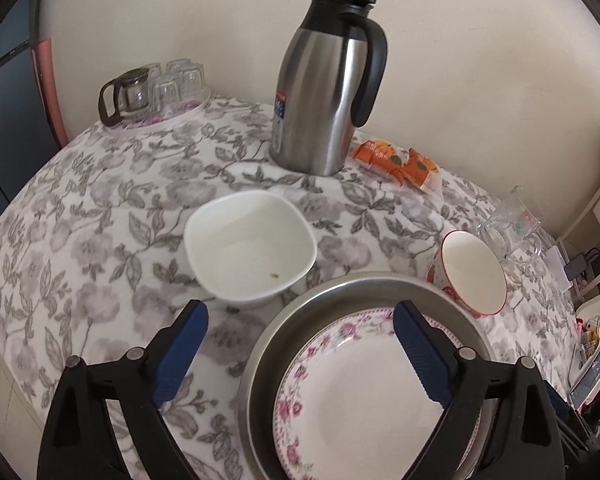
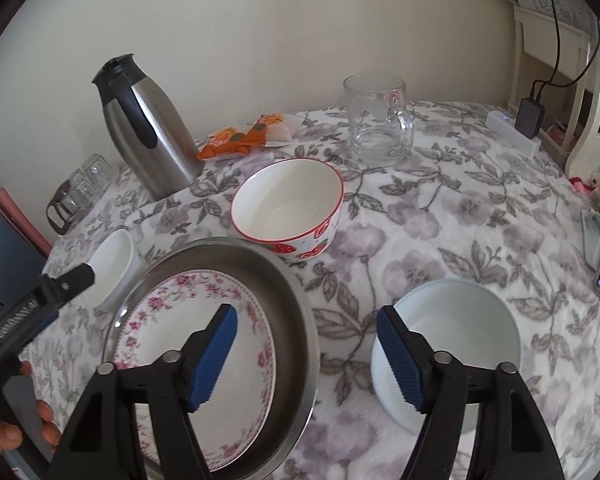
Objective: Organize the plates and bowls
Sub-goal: 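Move both tools toward the red-rimmed white strawberry bowl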
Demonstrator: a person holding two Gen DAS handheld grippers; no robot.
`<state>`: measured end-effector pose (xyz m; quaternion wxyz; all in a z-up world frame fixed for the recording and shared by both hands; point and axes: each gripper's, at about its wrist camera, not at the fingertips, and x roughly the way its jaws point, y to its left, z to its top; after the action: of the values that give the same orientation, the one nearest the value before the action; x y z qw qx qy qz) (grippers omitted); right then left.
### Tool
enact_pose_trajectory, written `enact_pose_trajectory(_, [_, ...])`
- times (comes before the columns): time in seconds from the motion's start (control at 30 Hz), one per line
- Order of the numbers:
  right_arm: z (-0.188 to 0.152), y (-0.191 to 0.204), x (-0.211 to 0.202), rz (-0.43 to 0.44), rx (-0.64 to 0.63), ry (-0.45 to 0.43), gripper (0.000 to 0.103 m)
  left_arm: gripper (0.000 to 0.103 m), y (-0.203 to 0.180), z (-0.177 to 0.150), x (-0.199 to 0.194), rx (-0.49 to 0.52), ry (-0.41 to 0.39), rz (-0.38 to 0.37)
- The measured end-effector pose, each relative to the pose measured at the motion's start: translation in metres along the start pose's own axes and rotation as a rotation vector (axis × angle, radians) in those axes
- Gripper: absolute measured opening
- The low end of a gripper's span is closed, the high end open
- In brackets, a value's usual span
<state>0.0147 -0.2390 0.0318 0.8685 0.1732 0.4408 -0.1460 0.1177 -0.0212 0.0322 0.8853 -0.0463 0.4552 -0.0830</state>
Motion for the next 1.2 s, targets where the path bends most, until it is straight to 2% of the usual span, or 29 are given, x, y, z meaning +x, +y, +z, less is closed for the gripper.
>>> enact_pose_trajectory(0.3, [0.012, -0.003, 0.013, -0.058, -0.015, -0.019, 0.092, 0.099, -0.01, 0.013, 0.01, 0.036, -0.025, -0.012])
enact_pose_trajectory(0.5, [0.02, -0.007, 0.022, -0.054, 0.0, -0.032, 0.094, 0.099, -0.011, 0.023, 0.009, 0.025, -0.097, -0.045])
enact_pose_trajectory(0.7, [0.028, -0.012, 0.029, -0.063, 0.016, -0.04, 0.094, 0.099, -0.02, 0.032, 0.014, 0.039, -0.127, -0.074])
enact_pose_trajectory(0.97, [0.038, -0.017, 0.034, -0.053, 0.031, -0.061, 0.094, 0.099, -0.046, 0.033, 0.03, 0.115, -0.081, -0.145])
enact_pose_trajectory(1.1, [0.045, -0.021, 0.037, -0.032, 0.054, -0.073, 0.094, 0.099, -0.06, 0.042, 0.045, 0.136, 0.034, -0.162])
enact_pose_trajectory(1.2, [0.049, -0.024, 0.041, -0.018, 0.073, -0.083, 0.094, 0.099, -0.067, 0.047, 0.051, 0.131, 0.052, -0.153])
